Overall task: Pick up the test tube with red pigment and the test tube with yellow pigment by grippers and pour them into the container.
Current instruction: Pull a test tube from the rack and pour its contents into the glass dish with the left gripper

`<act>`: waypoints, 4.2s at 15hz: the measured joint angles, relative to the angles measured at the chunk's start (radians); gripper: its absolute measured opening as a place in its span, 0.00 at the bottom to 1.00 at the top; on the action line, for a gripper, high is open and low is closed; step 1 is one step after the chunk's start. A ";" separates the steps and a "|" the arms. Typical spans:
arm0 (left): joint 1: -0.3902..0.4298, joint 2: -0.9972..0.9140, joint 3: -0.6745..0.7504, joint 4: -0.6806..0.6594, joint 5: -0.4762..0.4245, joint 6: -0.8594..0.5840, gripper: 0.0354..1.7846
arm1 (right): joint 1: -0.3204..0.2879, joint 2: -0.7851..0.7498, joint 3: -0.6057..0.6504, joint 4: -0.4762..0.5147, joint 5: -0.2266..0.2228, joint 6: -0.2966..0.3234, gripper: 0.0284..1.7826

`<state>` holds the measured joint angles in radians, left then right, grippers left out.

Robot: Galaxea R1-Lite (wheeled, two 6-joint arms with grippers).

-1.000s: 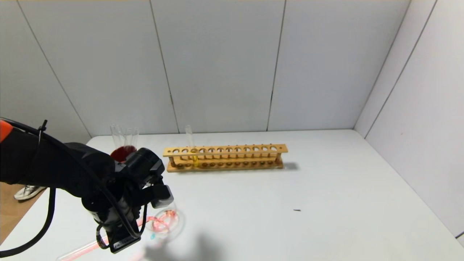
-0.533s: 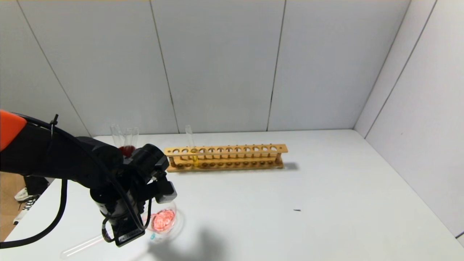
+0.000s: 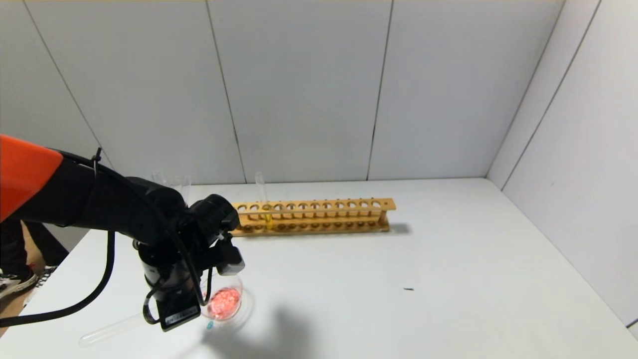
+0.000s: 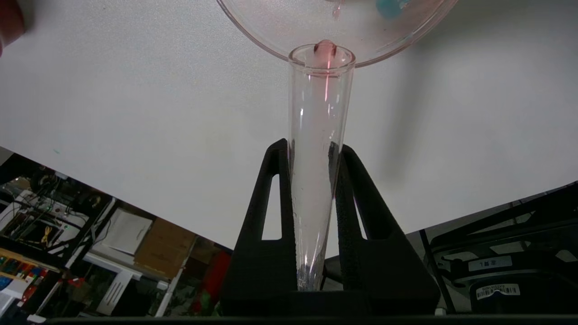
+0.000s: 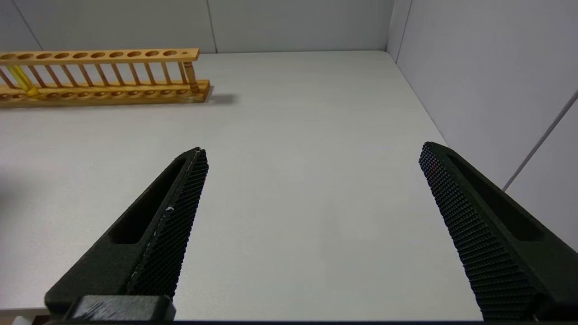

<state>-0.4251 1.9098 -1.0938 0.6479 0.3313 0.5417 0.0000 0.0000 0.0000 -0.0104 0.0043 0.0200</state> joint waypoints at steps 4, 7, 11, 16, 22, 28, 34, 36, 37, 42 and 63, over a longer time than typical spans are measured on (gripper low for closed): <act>0.000 0.041 -0.101 0.145 0.017 -0.003 0.16 | 0.000 0.000 0.000 0.000 0.000 0.000 0.96; -0.001 0.064 -0.159 0.200 0.026 0.000 0.16 | 0.000 0.000 0.000 0.000 0.000 0.000 0.96; -0.016 0.107 -0.231 0.276 0.042 -0.006 0.16 | 0.000 0.000 0.000 0.000 0.000 0.000 0.96; -0.066 0.174 -0.307 0.359 0.074 -0.006 0.16 | 0.000 0.000 0.000 0.000 0.000 0.000 0.96; -0.080 0.242 -0.386 0.470 0.120 -0.009 0.16 | 0.000 0.000 0.000 0.000 0.000 0.000 0.96; -0.092 0.270 -0.401 0.472 0.132 -0.007 0.16 | 0.000 0.000 0.000 0.000 0.000 0.000 0.96; -0.097 0.276 -0.403 0.497 0.134 -0.011 0.16 | 0.000 0.000 0.000 0.000 0.000 0.000 0.96; -0.098 0.270 -0.419 0.499 0.135 -0.011 0.16 | 0.000 0.000 0.000 0.000 0.000 0.000 0.96; -0.098 0.266 -0.424 0.508 0.135 -0.013 0.16 | 0.000 0.000 0.000 0.000 0.000 0.000 0.96; -0.113 0.261 -0.420 0.511 0.140 -0.022 0.16 | 0.000 0.000 0.000 0.000 0.000 0.000 0.96; -0.127 0.150 -0.342 0.466 0.157 -0.103 0.16 | 0.000 0.000 0.000 0.000 0.000 0.000 0.96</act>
<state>-0.5526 2.0596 -1.4355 1.1136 0.4887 0.4387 0.0004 0.0000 0.0000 -0.0104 0.0038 0.0196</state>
